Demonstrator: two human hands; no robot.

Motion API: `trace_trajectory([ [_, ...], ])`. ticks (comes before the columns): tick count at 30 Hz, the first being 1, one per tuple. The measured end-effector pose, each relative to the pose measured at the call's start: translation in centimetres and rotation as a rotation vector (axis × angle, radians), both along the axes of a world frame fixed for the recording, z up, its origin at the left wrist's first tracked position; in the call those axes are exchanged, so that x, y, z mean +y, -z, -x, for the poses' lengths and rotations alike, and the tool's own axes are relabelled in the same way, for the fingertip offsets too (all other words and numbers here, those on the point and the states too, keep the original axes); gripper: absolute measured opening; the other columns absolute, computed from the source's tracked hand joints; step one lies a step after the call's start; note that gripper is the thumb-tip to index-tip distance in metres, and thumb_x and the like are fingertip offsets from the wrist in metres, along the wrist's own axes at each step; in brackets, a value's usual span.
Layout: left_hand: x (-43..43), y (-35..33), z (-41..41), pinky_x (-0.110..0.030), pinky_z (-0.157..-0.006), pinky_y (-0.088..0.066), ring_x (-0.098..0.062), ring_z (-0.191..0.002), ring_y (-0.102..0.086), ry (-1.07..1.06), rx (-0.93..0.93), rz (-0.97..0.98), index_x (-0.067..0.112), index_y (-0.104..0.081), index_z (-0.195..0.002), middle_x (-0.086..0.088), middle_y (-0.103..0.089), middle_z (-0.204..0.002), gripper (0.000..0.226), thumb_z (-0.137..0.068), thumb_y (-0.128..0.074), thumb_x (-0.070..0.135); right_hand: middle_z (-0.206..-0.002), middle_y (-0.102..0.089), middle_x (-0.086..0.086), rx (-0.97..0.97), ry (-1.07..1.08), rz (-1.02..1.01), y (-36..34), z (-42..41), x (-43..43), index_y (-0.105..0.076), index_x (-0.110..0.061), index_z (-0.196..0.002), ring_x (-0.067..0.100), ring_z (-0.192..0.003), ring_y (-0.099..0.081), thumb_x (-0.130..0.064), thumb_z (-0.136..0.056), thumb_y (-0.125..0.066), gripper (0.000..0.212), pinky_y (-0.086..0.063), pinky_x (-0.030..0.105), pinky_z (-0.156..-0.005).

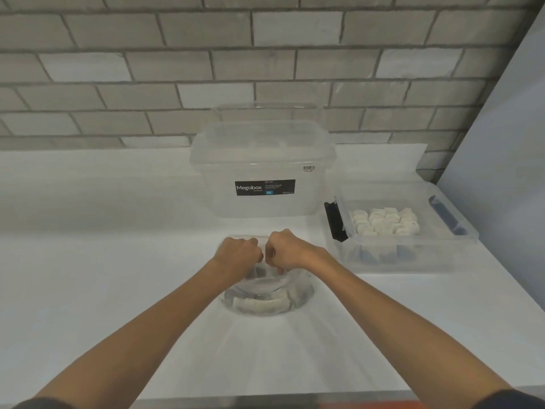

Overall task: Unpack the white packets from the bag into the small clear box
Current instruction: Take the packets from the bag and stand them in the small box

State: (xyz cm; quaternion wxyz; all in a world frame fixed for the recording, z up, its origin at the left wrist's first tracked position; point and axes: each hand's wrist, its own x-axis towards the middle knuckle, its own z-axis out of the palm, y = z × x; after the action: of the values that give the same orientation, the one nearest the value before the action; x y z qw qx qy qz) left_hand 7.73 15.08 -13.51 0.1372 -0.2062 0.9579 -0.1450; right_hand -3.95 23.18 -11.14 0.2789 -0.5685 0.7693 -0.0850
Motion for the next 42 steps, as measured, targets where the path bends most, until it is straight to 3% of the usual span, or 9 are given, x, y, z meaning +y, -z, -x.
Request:
trace_trajectory([
  [5, 0.3, 0.1, 0.2, -0.028, -0.068, -0.037, -0.020, -0.102, -0.060, 0.025, -0.032, 0.085, 0.017, -0.060, -0.117, -0.004, -0.052, -0.117, 0.029, -0.092, -0.056, 0.005, -0.107, -0.062, 0.016, -0.011, 0.041, 0.036, 0.0, 0.6, 0.0, -0.068, -0.003, -0.097, 0.027, -0.076, -0.072, 0.003, -0.090, -0.049, 0.021, -0.056, 0.027, -0.067],
  [10, -0.1, -0.8, 0.1, -0.028, -0.066, -0.037, -0.021, -0.100, -0.060, 0.019, 0.034, 0.052, 0.015, -0.058, -0.108, -0.002, -0.059, -0.111, 0.018, -0.094, -0.050, 0.008, -0.091, -0.064, 0.014, -0.035, 0.052, 0.016, 0.3, 0.5, -0.1, -0.067, -0.006, -0.091, 0.026, -0.071, -0.072, 0.003, -0.088, -0.047, 0.023, -0.058, 0.031, -0.072],
  [14, -1.2, -2.5, -0.8, -0.029, -0.068, -0.037, -0.024, -0.098, -0.060, -0.111, 0.196, -0.172, 0.020, -0.056, -0.106, -0.003, -0.063, -0.107, 0.015, -0.094, -0.046, 0.018, -0.073, -0.061, 0.010, -0.051, 0.080, 0.011, 0.7, 0.5, -0.4, -0.068, -0.006, -0.092, 0.027, -0.069, -0.069, 0.003, -0.088, -0.047, 0.023, -0.058, 0.034, -0.073],
  [18, -2.3, -4.2, -2.0, -0.030, -0.073, -0.039, -0.017, -0.095, -0.051, -0.218, 0.281, -0.442, 0.024, -0.058, -0.100, 0.006, -0.063, -0.105, 0.010, -0.092, -0.052, 0.021, -0.080, -0.065, 0.013, -0.096, 0.123, 0.005, 0.8, 0.0, -0.7, -0.064, -0.003, -0.111, 0.013, -0.057, -0.060, 0.006, -0.089, -0.045, 0.030, -0.051, 0.018, -0.056],
  [21, -2.6, -4.5, -2.3, -0.030, -0.072, -0.040, -0.015, -0.091, -0.049, -0.247, 0.324, -0.533, 0.024, -0.058, -0.097, 0.008, -0.060, -0.098, 0.007, -0.092, -0.054, 0.021, -0.094, -0.068, 0.018, -0.208, 0.191, 0.030, 0.7, -0.2, -1.3, -0.062, -0.003, -0.113, 0.014, -0.060, -0.063, 0.008, -0.087, -0.048, 0.032, -0.055, 0.022, -0.062],
  [26, -3.0, -4.2, -2.3, -0.029, -0.070, -0.038, -0.015, -0.085, -0.051, -0.270, 0.364, -0.611, 0.028, -0.055, -0.089, 0.009, -0.059, -0.093, 0.007, -0.091, -0.056, 0.022, -0.082, -0.067, 0.013, -0.495, 0.284, 0.088, 0.2, 0.1, -1.0, -0.068, -0.001, -0.096, 0.019, -0.073, -0.067, 0.009, -0.082, -0.053, 0.023, -0.058, 0.026, -0.074],
  [33, -3.5, -5.9, -2.4, -0.014, -0.062, -0.038, 0.001, -0.069, -0.053, -0.217, 0.545, -0.730, 0.026, -0.064, -0.094, 0.008, -0.062, -0.083, 0.008, -0.092, -0.059, 0.020, -0.080, -0.067, 0.009, -0.936, 0.414, 0.176, -1.3, 1.1, 0.3, -0.062, -0.008, -0.087, 0.018, -0.074, -0.067, 0.000, -0.094, -0.053, 0.014, -0.055, 0.023, -0.067],
  [39, -3.1, -7.2, -1.8, -0.021, -0.072, -0.048, -0.009, -0.073, -0.062, -0.252, 0.788, -0.926, 0.022, -0.069, -0.095, 0.003, -0.069, -0.076, 0.008, -0.088, -0.067, 0.020, -0.077, -0.068, 0.009, -1.046, 0.472, 0.249, -1.9, 1.9, 1.0, -0.066, -0.008, -0.085, 0.017, -0.072, -0.066, -0.002, -0.092, -0.056, 0.013, -0.054, 0.024, -0.066],
  [42, -3.0, -7.7, -1.6, -0.019, -0.063, -0.052, -0.010, -0.072, -0.062, -0.312, 0.874, -1.008, 0.018, -0.069, -0.098, 0.000, -0.066, -0.076, 0.012, -0.086, -0.070, 0.017, -0.080, -0.070, 0.008, -1.073, 0.494, 0.289, -2.2, 2.2, 1.3, -0.068, -0.007, -0.088, 0.016, -0.072, -0.066, -0.003, -0.091, -0.058, 0.011, -0.053, 0.022, -0.064],
])
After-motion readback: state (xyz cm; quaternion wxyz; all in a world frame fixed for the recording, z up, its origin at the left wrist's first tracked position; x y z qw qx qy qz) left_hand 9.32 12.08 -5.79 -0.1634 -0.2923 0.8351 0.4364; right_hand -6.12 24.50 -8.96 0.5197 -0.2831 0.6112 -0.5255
